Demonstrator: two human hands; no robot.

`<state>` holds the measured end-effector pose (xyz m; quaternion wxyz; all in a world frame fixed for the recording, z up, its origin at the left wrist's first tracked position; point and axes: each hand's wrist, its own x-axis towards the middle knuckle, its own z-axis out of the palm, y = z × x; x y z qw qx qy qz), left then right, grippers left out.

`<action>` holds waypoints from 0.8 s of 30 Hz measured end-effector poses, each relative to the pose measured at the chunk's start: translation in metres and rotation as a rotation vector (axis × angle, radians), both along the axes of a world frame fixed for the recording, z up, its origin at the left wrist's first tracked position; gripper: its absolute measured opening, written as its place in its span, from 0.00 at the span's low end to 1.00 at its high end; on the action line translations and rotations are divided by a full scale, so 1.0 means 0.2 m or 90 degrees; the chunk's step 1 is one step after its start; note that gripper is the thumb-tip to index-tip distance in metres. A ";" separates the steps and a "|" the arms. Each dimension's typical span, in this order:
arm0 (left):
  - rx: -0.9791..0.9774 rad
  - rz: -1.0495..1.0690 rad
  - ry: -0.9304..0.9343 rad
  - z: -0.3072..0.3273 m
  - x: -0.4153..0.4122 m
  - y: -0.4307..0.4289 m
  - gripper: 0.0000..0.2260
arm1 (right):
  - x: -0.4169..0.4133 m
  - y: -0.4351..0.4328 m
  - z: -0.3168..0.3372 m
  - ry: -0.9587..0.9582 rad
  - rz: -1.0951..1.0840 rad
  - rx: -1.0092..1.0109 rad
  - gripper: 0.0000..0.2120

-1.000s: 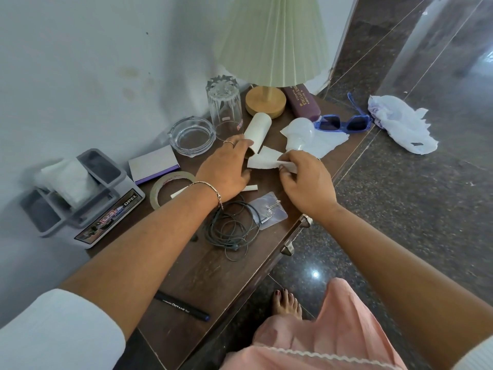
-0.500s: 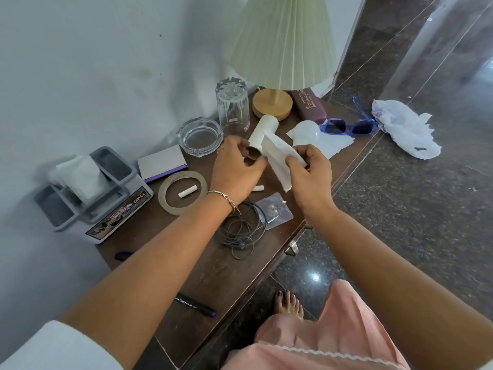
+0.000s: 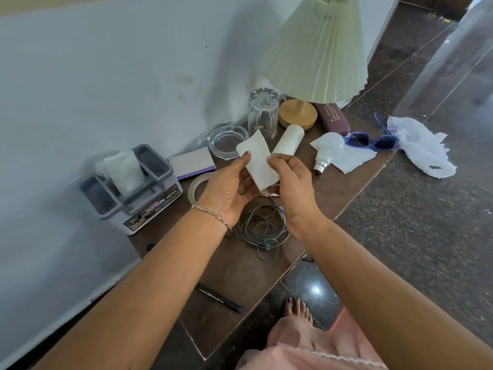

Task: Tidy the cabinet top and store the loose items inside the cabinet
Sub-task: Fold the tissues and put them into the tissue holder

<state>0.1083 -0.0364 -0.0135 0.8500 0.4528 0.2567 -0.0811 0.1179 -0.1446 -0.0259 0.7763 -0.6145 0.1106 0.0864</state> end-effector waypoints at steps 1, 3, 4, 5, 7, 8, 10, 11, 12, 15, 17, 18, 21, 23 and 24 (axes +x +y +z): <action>-0.004 0.025 0.003 0.01 -0.01 0.03 0.06 | -0.01 0.04 0.01 -0.011 0.016 -0.007 0.07; 0.007 0.068 0.004 0.02 -0.03 0.11 0.03 | -0.04 0.11 0.03 -0.040 0.040 -0.031 0.12; 0.025 0.081 -0.001 0.03 -0.05 0.14 0.02 | -0.06 0.15 0.04 -0.060 0.047 -0.046 0.12; 0.046 0.089 -0.008 0.05 -0.06 0.18 0.03 | -0.07 0.19 0.05 -0.084 0.052 -0.072 0.12; 0.089 0.098 -0.023 0.07 -0.08 0.27 0.03 | -0.08 0.26 0.06 -0.134 0.062 -0.147 0.10; 0.108 0.102 -0.033 0.08 -0.09 0.31 0.04 | -0.08 0.29 0.06 -0.157 0.075 -0.176 0.11; 0.143 0.110 -0.059 0.12 -0.12 0.39 0.04 | -0.09 0.35 0.06 -0.179 0.118 -0.197 0.16; 0.161 0.114 -0.073 0.13 -0.13 0.42 0.04 | -0.09 0.38 0.07 -0.177 0.145 -0.194 0.18; 0.178 0.113 -0.088 0.15 -0.14 0.46 0.05 | -0.09 0.40 0.08 -0.171 0.171 -0.184 0.19; 0.217 0.093 -0.128 0.20 -0.18 0.57 0.05 | -0.09 0.48 0.12 -0.188 0.239 -0.186 0.15; 0.266 0.085 -0.142 0.21 -0.20 0.65 0.04 | -0.07 0.55 0.13 -0.222 0.265 -0.227 0.13; 0.294 0.087 -0.148 0.22 -0.21 0.68 0.04 | -0.05 0.58 0.13 -0.238 0.272 -0.249 0.13; 0.349 0.112 -0.166 0.23 -0.23 0.79 0.04 | 0.00 0.69 0.14 -0.297 0.297 -0.335 0.13; 0.391 0.126 -0.167 0.23 -0.24 0.86 0.05 | 0.03 0.75 0.14 -0.344 0.322 -0.409 0.11; 0.415 0.130 -0.164 0.23 -0.25 0.89 0.05 | 0.05 0.77 0.14 -0.364 0.332 -0.436 0.09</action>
